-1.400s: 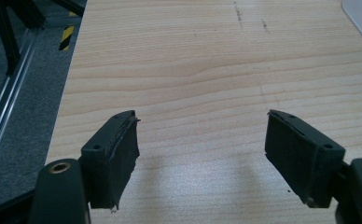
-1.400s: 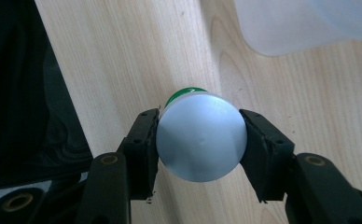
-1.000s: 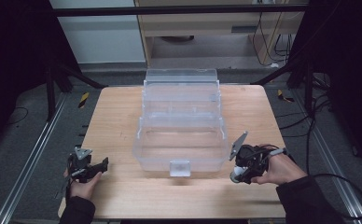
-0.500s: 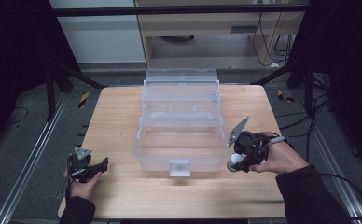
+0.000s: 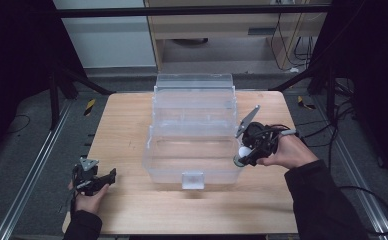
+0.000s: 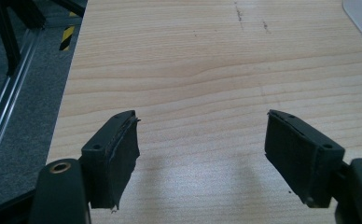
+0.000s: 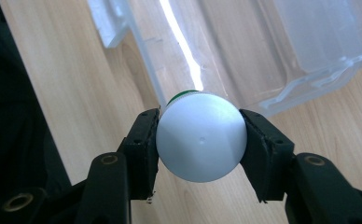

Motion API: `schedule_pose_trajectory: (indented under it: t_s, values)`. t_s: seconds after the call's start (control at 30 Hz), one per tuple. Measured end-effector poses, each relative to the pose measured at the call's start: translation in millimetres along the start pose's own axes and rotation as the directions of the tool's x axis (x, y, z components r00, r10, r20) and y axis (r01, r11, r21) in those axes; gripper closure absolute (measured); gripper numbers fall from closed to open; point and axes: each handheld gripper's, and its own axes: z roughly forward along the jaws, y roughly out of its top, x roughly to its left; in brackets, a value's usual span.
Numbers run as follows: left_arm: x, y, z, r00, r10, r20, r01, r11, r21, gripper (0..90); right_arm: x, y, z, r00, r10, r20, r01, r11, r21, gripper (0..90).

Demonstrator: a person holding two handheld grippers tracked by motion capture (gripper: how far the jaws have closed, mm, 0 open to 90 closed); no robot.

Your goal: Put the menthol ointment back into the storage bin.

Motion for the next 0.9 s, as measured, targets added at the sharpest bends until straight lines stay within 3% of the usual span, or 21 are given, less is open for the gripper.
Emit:
schedule_pose_trajectory:
  t_s: [0.4, 0.9]
  values:
    - [0.1, 0.3, 0.1, 1.0000, 0.002, 0.003, -0.002, 1.0000, 0.001, 25.4, -14.6, 19.1, 25.4, 1.0000, -0.004, -0.009, 0.004, 1.000, 0.026, 50.3]
    - [0.3, 0.8, -0.6, 1.0000, 0.001, -0.001, -0.001, 1.0000, 0.000, 25.4, -15.4, 27.7, 60.6, 0.9991, -0.040, -0.009, 0.041, 0.995, 0.089, 50.3]
